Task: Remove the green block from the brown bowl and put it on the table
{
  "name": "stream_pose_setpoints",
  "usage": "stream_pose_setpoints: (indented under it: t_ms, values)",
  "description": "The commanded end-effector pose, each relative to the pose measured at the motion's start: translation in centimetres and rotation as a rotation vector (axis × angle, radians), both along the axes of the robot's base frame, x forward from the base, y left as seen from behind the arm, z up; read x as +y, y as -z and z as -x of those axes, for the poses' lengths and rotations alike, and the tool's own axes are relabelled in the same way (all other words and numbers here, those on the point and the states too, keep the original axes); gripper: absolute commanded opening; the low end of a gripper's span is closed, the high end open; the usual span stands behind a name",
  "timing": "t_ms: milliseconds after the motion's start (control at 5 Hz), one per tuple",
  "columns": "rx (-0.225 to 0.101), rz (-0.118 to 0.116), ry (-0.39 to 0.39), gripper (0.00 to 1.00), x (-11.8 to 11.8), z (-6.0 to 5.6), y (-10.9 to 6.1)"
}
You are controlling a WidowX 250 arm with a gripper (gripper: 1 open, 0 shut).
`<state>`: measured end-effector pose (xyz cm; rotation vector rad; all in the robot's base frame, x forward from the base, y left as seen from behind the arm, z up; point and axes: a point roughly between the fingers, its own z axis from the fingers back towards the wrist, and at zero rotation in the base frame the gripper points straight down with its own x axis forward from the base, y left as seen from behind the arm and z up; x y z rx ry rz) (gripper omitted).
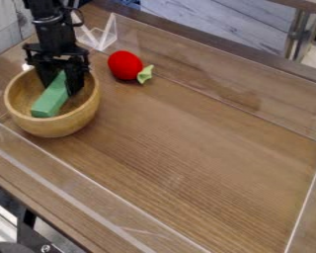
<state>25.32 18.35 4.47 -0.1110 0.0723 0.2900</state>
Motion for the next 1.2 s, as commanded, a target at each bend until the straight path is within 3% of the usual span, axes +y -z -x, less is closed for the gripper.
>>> stream_pose_setpoints:
  t_ms: [0, 600, 1000]
  values:
    - [-0.106, -0.061, -0.020, 0.00, 1.0, -1.0, -4.5]
    - [-0.181, -0.002, 0.009, 0.00, -4.3, -2.3, -10.0]
    - [-0.197, 0.039, 0.118, 0.00, -10.0, -2.4, -11.0]
